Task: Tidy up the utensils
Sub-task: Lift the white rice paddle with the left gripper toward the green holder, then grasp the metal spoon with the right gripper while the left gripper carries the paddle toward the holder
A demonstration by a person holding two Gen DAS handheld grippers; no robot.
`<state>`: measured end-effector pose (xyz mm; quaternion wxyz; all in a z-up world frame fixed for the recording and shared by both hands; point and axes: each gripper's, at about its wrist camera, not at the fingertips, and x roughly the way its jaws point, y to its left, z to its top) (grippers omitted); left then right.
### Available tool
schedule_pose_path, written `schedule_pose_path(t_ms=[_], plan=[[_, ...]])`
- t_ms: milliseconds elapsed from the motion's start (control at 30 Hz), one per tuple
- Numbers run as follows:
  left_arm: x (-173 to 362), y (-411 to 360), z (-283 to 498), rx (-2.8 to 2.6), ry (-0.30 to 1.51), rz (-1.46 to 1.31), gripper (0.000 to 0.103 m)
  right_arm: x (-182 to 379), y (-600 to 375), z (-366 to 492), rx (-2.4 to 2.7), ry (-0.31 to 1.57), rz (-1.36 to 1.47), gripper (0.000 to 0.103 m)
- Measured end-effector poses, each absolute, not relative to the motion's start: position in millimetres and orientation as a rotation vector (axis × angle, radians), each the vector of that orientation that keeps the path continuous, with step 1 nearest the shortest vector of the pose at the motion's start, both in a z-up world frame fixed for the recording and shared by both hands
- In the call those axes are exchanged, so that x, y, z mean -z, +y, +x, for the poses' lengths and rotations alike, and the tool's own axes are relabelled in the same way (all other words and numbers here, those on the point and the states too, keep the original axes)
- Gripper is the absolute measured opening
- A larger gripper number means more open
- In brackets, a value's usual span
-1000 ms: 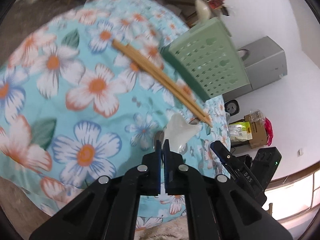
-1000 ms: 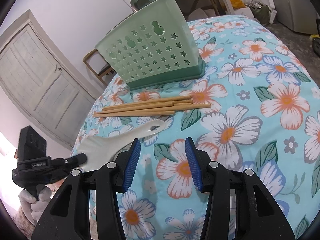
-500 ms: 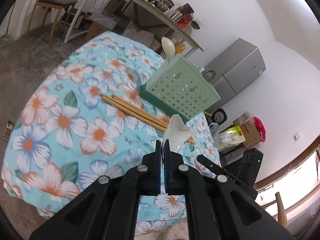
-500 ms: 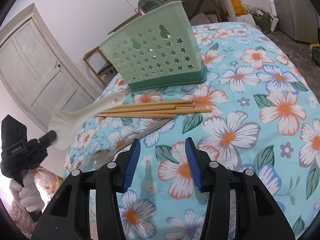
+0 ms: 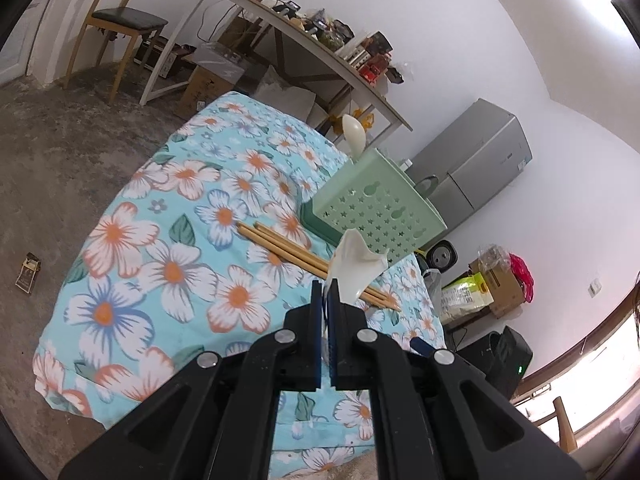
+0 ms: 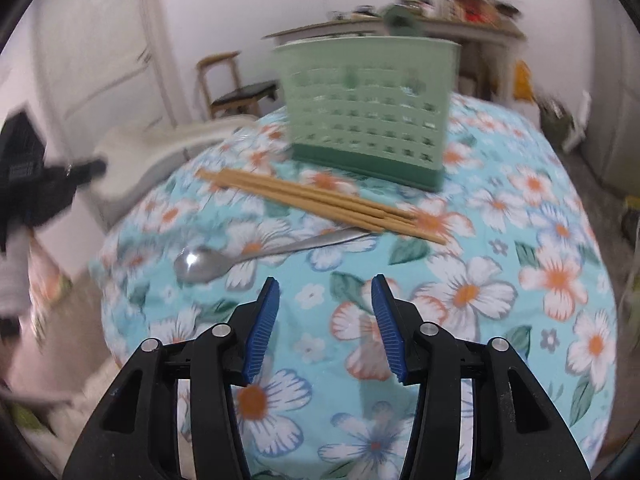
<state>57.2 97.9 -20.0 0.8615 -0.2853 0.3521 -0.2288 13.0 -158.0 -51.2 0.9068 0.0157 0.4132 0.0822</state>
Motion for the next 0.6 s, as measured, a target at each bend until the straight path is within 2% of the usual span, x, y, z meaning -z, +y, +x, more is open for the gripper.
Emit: schedule_pose_path(t_ms=[467, 600], plan=[[29.4, 127.6, 59.9, 0.431, 0.713, -0.647, 0.002, 78.7, -56.9, 17.0, -0.341, 0.821, -0.538, 0.049], [32.0, 135.7, 61.6, 0.419, 0.708, -0.661, 0.002, 81.2, -50.7, 26.9, -0.342, 0.812, -0.553, 0.049]])
